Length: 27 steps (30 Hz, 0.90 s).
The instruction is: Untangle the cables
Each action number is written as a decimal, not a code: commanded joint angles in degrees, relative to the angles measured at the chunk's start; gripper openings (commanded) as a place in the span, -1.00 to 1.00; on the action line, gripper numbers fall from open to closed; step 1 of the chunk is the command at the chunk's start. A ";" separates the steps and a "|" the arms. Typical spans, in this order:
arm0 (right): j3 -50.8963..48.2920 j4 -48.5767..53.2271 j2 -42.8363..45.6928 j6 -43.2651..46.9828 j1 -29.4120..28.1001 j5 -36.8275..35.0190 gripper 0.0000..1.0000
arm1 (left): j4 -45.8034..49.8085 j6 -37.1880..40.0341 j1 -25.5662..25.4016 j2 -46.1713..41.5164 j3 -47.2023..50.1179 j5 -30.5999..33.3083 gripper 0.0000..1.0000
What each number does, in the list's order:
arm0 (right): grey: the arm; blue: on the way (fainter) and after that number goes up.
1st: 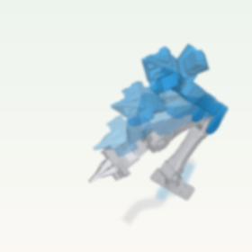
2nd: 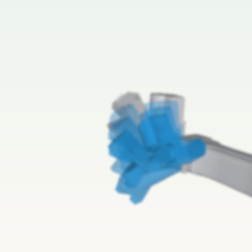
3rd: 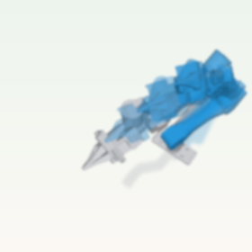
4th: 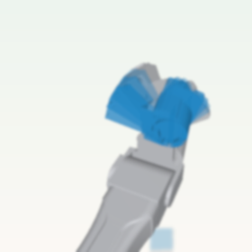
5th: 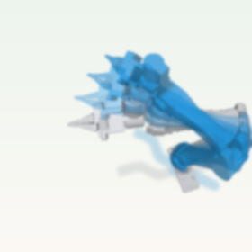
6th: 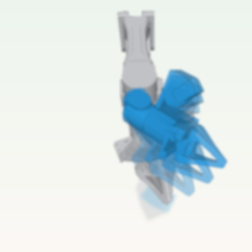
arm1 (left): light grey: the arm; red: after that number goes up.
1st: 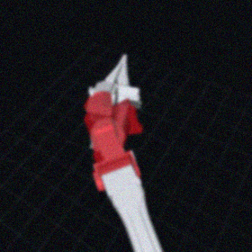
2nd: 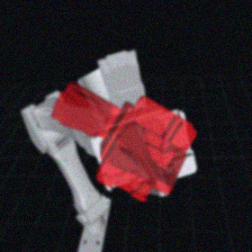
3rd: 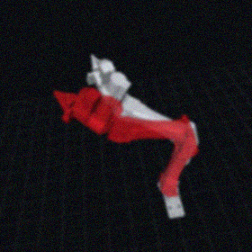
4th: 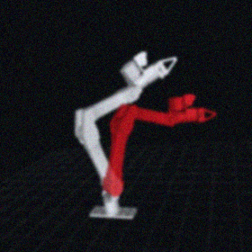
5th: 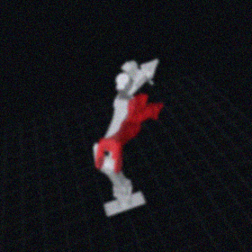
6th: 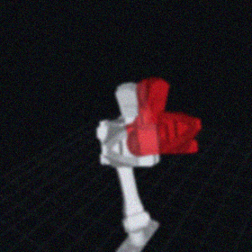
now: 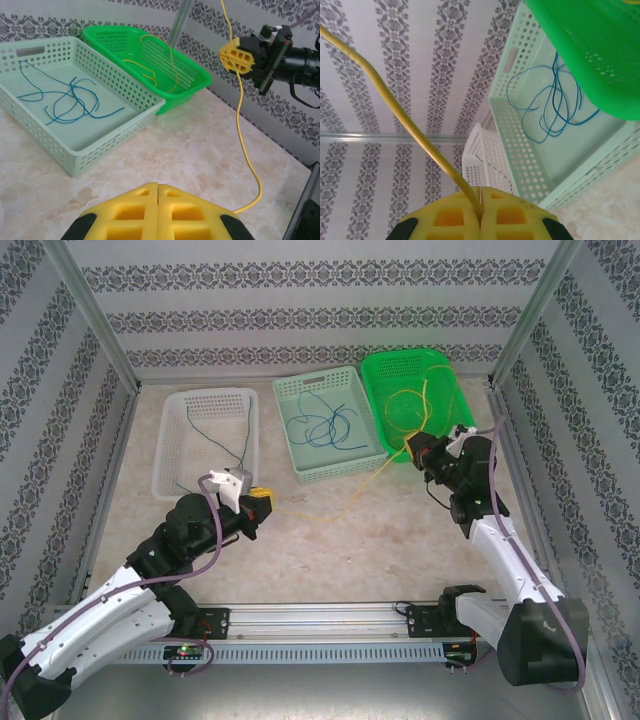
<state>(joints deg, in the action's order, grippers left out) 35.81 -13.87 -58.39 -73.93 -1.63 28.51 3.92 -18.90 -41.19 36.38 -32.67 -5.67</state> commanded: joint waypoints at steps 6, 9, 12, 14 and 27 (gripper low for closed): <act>-0.89 0.47 3.25 1.20 1.38 -0.38 -1.00 | -3.68 -3.35 -0.38 1.26 1.24 0.94 -0.88; 2.67 4.01 3.43 6.81 0.17 1.54 -1.00 | -1.29 -1.83 -0.43 1.69 -0.54 1.89 -0.58; 7.59 12.10 4.63 15.30 -1.37 -0.25 -1.00 | 3.58 0.85 -0.38 1.25 -3.33 4.17 0.05; 10.77 17.48 5.07 20.80 -2.28 -1.53 -1.00 | 7.33 3.49 -0.38 0.15 -5.22 6.81 0.78; 25.65 48.10 1.30 48.50 -10.56 -21.34 -1.00 | 4.74 12.48 -0.42 -4.47 -10.23 9.18 0.99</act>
<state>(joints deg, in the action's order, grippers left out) 59.20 25.34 -55.81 -33.45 -10.48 15.77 11.03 -10.00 -41.23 27.33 -41.45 10.81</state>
